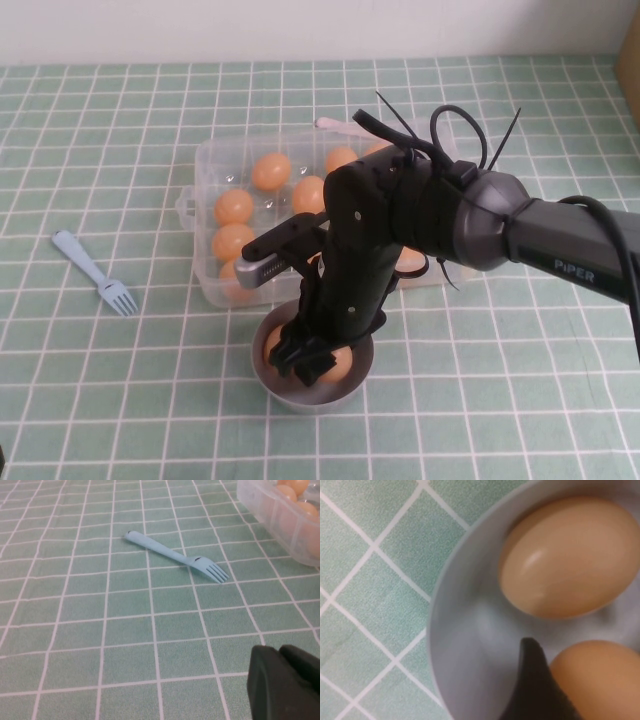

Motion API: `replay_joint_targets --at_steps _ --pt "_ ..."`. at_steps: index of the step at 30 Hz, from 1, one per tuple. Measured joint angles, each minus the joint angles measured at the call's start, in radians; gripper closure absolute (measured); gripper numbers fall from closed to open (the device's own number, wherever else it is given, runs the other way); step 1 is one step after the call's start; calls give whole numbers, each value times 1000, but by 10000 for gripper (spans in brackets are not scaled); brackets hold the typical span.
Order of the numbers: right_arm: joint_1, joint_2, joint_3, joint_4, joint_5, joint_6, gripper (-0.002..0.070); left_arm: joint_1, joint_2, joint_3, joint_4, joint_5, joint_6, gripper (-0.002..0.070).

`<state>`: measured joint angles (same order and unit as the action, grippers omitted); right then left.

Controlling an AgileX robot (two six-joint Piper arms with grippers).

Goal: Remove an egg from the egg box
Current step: Place the egg in the bowl

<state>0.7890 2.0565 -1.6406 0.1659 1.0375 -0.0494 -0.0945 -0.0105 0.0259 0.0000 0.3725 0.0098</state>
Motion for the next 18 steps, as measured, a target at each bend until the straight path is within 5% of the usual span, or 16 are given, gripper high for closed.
replay_joint_targets --at_steps 18 --pt "0 1 -23 -15 27 0 233 0 0 0 0 0 0 678"
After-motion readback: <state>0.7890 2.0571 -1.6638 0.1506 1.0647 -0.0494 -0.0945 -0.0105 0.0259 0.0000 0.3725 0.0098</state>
